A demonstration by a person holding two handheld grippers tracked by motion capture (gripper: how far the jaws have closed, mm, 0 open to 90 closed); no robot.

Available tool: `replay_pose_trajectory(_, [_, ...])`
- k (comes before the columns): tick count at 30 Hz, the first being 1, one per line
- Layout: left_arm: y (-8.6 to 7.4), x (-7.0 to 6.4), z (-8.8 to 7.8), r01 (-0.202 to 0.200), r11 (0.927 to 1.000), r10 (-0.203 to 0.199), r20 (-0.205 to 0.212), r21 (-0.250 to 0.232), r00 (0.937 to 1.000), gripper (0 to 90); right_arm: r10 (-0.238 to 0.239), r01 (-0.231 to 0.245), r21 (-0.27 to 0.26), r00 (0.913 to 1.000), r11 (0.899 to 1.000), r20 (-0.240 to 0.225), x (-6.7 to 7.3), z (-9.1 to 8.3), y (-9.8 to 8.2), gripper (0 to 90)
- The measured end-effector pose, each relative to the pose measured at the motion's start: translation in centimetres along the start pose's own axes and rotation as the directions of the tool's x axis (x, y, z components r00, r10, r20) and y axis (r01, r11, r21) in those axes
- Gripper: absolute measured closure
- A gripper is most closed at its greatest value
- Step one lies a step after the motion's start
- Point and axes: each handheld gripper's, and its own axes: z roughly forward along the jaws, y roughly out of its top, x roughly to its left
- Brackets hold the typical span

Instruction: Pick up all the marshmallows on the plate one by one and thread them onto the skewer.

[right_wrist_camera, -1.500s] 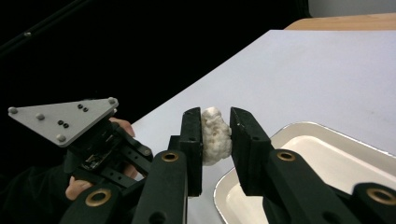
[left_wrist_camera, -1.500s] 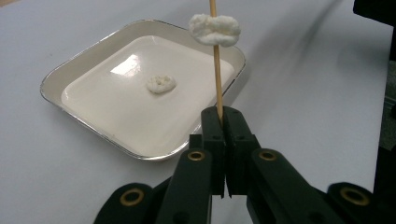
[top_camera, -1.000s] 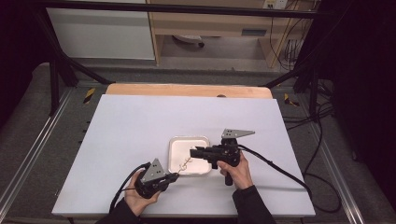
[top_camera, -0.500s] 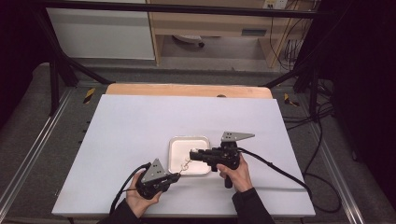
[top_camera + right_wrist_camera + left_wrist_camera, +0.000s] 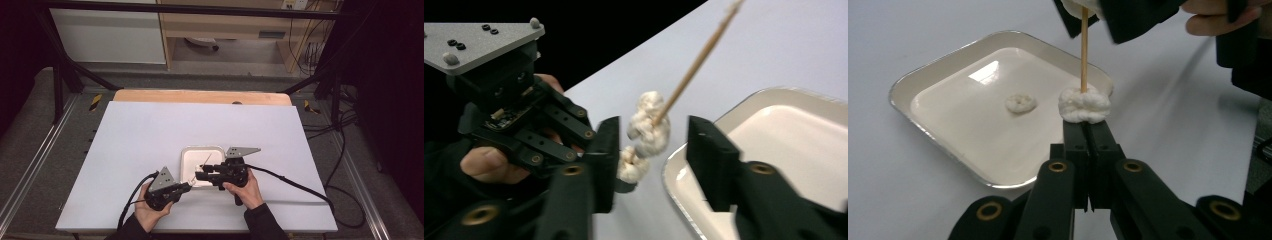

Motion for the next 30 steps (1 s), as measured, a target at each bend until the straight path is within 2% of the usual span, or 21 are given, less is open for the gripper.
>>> replay_pose_trajectory(3, [-0.2,0.5,-0.2,0.028,0.9996,-0.028,-0.002,-0.004,0.9996,88.8,-0.033,0.034,-0.023,0.9985,0.999,0.042,0.1,-0.5,0.3,45.4])
replay_pose_trajectory(6, [-0.3,0.7,-0.4,0.036,0.9993,-0.036,-0.007,-0.006,0.9993,88.7,-0.064,0.066,-0.021,0.9927,0.998,0.102,0.1,-1.0,0.5,33.1])
replay_pose_trajectory(10, [-0.3,1.1,-0.6,0.047,0.9989,-0.047,-0.011,0.000,0.9989,88.6,-0.088,0.091,-0.004,0.9796,0.996,0.181,-0.3,-1.6,0.5,20.0])
replay_pose_trajectory(12, [-0.4,1.3,-0.7,0.051,0.9987,-0.051,-0.013,0.005,0.9986,88.6,-0.105,0.103,0.020,0.9704,0.994,0.217,-0.6,-1.8,0.4,14.2])
replay_pose_trajectory(13, [-0.4,1.3,-0.7,0.052,0.9987,-0.052,-0.011,0.005,0.9986,88.6,-0.107,0.102,0.036,0.9688,0.994,0.224,-0.7,-1.8,0.4,11.7])
replay_pose_trajectory(20, [-0.5,1.7,-1.0,0.049,0.9987,-0.049,-0.013,0.013,0.9987,88.5,-0.151,0.126,0.104,0.9472,0.987,0.283,-1.4,-2.0,0.5,5.6])
replay_pose_trajectory(26, [-0.6,2.1,-1.4,0.056,0.9983,-0.056,-0.015,0.017,0.9983,88.6,-0.149,0.115,0.125,0.9375,0.986,0.314,-2.0,-1.7,0.6,2.9])
replay_pose_trajectory(30, [-0.7,2.4,-1.5,0.064,0.9978,-0.064,-0.014,0.017,0.9979,88.5,-0.142,0.102,0.136,0.9342,0.985,0.327,-2.4,-1.4,0.7,1.0])
